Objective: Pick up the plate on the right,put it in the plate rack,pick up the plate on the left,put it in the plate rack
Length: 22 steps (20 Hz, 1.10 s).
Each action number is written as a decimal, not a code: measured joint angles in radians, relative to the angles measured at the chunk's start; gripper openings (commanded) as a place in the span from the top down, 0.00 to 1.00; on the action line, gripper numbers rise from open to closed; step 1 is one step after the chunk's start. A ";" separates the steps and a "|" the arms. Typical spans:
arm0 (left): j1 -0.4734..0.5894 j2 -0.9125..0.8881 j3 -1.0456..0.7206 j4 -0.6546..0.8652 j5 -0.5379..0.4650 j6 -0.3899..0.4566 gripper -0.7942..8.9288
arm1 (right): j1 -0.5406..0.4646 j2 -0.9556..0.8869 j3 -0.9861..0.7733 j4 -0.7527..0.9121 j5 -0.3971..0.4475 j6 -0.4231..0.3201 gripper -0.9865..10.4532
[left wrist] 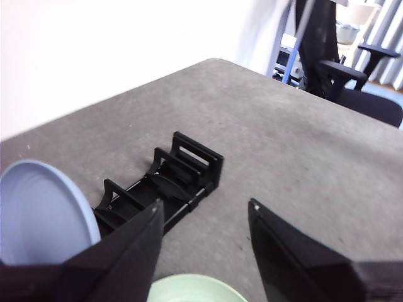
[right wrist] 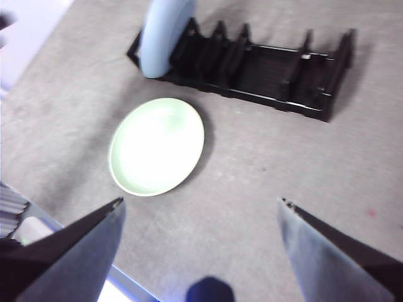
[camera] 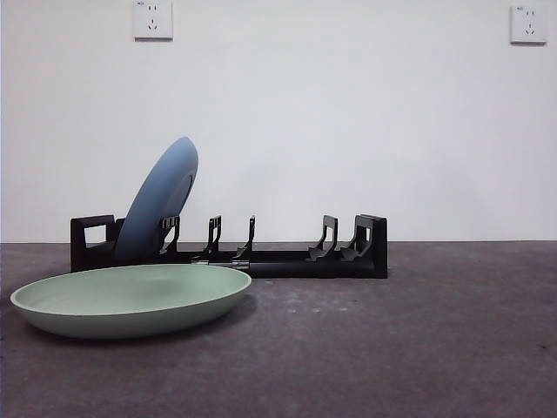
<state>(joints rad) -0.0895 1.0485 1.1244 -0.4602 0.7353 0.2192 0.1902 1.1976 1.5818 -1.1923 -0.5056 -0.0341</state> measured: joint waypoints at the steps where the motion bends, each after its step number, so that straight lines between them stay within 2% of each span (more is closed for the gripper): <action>1: 0.000 -0.069 0.000 -0.068 0.000 0.042 0.68 | 0.010 0.027 0.000 0.012 -0.001 0.000 0.56; 4: 0.000 -0.249 0.000 -0.224 -0.001 0.153 0.68 | 0.065 0.121 0.000 0.051 -0.001 0.001 0.56; 5: 0.000 -0.311 0.000 -0.274 -0.002 0.190 0.62 | 0.095 0.165 0.000 0.071 -0.001 0.002 0.56; 8: 0.000 -0.455 0.003 -0.378 -0.003 0.254 0.60 | 0.190 0.296 0.000 0.137 0.011 0.012 0.56; 10: -0.001 -0.524 0.009 -0.432 -0.034 0.268 0.53 | 0.269 0.400 0.000 0.210 0.050 0.026 0.56; 14: -0.003 -0.550 0.009 -0.525 -0.088 0.279 0.52 | 0.375 0.588 0.000 0.313 0.083 0.052 0.56; 17: -0.006 -0.550 0.009 -0.558 -0.106 0.281 0.52 | 0.420 0.706 0.000 0.378 0.135 0.071 0.56; 22: -0.032 -0.546 0.009 -0.561 -0.121 0.294 0.52 | 0.442 0.798 0.000 0.441 0.143 0.086 0.56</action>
<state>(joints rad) -0.1211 0.5022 1.1332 -1.0210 0.6140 0.5137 0.6319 1.9957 1.5818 -0.7509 -0.3622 0.0521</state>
